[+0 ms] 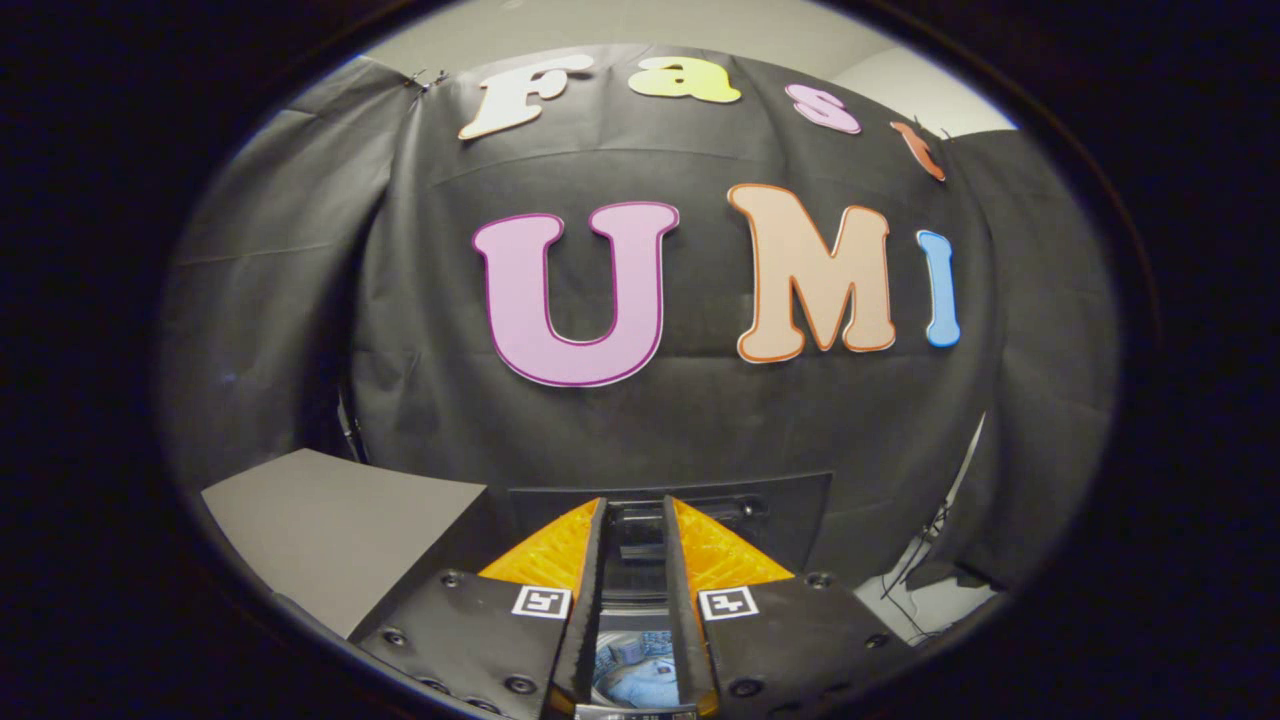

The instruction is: Put the clothes into the washing machine and then close the washing machine lid.

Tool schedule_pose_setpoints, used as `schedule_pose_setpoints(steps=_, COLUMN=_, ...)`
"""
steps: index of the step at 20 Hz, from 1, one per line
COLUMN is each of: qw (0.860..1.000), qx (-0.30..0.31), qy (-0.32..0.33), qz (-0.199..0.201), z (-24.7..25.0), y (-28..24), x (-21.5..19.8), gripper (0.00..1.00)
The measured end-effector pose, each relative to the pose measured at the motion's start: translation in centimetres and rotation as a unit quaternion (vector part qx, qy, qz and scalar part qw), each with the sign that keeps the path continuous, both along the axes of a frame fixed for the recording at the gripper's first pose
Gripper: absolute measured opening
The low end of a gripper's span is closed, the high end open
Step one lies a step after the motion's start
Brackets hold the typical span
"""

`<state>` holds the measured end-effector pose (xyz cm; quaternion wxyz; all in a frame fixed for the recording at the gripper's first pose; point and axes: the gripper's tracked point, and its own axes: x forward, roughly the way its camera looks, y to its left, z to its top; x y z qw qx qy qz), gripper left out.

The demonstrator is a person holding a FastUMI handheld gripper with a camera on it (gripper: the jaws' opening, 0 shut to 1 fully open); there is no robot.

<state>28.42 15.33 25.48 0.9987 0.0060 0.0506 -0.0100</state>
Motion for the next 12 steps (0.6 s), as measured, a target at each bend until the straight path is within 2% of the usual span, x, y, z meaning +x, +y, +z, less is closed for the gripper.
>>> schedule_pose_setpoints(steps=5, qw=1.000, qx=-0.006, qy=0.001, qz=0.002, z=-0.2, y=-0.2, x=0.2, gripper=0.32)
schedule_pose_setpoints(steps=10, qw=1.000, qx=-0.013, qy=0.004, qz=-0.008, z=0.0, y=-0.5, x=2.3, gripper=0.84)
schedule_pose_setpoints(steps=12, qw=1.000, qx=-0.009, qy=0.008, qz=-0.012, z=-0.1, y=-0.6, x=3.8, gripper=0.88)
